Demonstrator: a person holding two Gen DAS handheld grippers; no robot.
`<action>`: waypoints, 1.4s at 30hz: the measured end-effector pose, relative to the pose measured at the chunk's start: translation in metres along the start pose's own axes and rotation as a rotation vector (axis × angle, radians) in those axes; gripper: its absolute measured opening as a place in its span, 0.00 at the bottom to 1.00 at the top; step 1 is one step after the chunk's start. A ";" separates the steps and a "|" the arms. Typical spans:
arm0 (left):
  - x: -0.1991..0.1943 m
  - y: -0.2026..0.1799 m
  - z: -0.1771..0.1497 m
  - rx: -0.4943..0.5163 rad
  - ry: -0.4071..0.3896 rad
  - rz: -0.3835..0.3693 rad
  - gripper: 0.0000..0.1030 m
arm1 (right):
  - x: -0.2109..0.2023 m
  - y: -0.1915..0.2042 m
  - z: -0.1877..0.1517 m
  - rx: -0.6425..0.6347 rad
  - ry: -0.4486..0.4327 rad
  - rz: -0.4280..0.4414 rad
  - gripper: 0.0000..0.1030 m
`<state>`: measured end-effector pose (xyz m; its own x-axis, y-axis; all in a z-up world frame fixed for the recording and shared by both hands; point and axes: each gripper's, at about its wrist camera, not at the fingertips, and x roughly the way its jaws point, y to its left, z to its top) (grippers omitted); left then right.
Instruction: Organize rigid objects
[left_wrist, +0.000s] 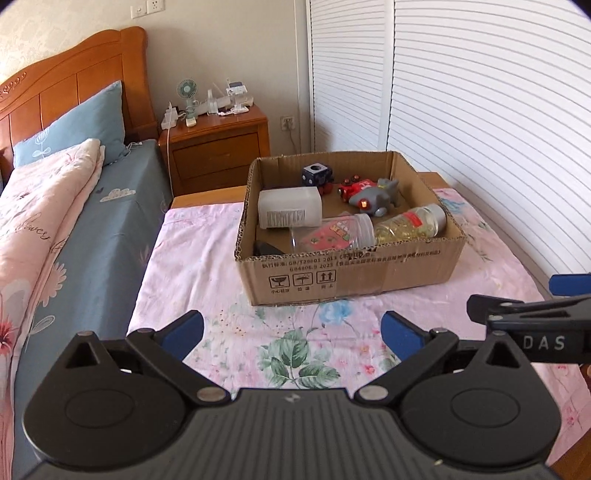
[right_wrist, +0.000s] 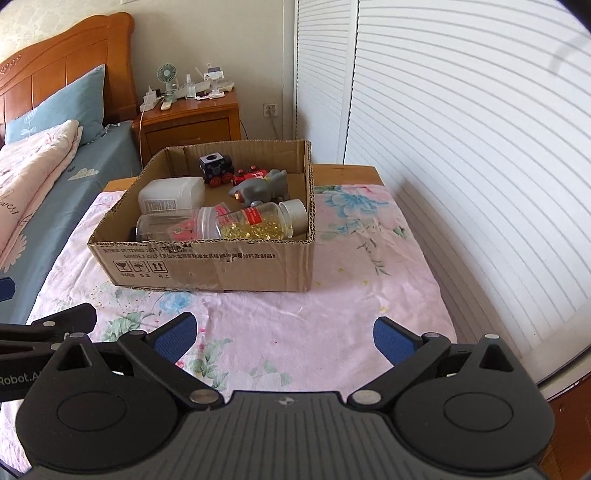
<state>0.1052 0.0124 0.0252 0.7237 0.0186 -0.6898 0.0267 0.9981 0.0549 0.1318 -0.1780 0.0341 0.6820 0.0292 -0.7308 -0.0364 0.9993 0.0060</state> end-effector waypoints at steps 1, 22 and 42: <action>-0.002 -0.001 -0.001 0.003 -0.004 0.001 0.99 | -0.002 0.000 0.000 -0.003 -0.003 -0.001 1.00; -0.004 0.001 0.001 -0.016 0.005 0.038 0.99 | -0.007 0.000 -0.001 0.000 -0.022 -0.015 1.00; -0.005 -0.001 0.000 -0.015 -0.002 0.054 0.99 | -0.012 0.002 -0.001 -0.006 -0.035 -0.021 1.00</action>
<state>0.1014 0.0116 0.0289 0.7253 0.0725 -0.6846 -0.0229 0.9964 0.0813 0.1228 -0.1759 0.0417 0.7077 0.0092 -0.7065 -0.0264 0.9996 -0.0134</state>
